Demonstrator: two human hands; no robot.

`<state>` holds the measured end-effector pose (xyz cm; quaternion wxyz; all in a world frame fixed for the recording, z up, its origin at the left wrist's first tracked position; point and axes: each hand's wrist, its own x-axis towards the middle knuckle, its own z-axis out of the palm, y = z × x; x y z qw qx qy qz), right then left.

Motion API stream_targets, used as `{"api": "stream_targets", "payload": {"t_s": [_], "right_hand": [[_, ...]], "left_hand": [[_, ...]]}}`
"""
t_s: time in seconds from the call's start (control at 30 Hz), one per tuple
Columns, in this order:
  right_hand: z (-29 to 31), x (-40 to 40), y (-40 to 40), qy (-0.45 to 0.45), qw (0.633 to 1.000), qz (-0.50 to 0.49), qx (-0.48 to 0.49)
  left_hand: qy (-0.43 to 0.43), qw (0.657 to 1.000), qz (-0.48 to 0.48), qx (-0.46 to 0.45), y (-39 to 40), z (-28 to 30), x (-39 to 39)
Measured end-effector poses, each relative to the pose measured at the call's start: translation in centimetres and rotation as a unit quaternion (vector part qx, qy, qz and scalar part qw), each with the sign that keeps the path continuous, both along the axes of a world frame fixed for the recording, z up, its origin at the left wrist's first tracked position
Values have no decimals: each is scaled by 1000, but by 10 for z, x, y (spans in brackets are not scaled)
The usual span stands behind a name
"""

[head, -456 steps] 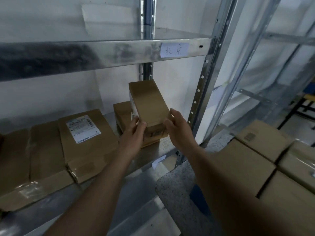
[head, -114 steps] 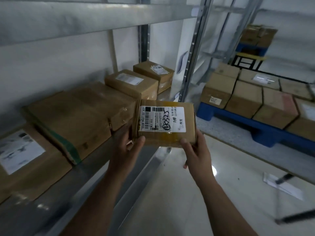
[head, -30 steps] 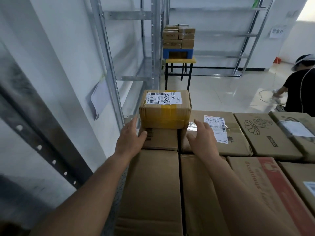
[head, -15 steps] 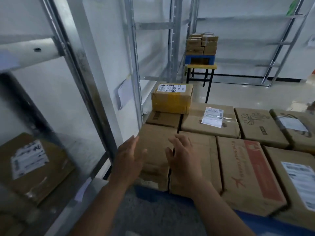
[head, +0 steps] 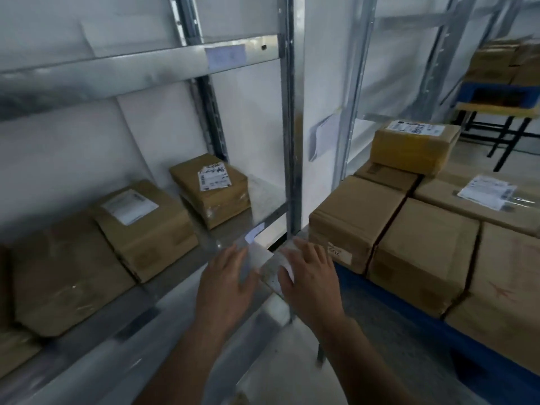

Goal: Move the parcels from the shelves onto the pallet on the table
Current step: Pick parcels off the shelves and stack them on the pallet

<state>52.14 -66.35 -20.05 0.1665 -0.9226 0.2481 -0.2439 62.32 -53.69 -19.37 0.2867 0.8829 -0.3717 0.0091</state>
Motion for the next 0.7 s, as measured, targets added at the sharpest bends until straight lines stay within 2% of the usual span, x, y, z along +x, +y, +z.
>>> {"api": "stream_targets", "payload": {"t_s": [0.4,0.7], "right_hand": [[17,45,119,7,988,146,-59],[21,53,285,19,966,247,-71]], "left_hand": [[0,985,174,-2,140,9,0],[-49,952,303,-1,324,9,-26]]}}
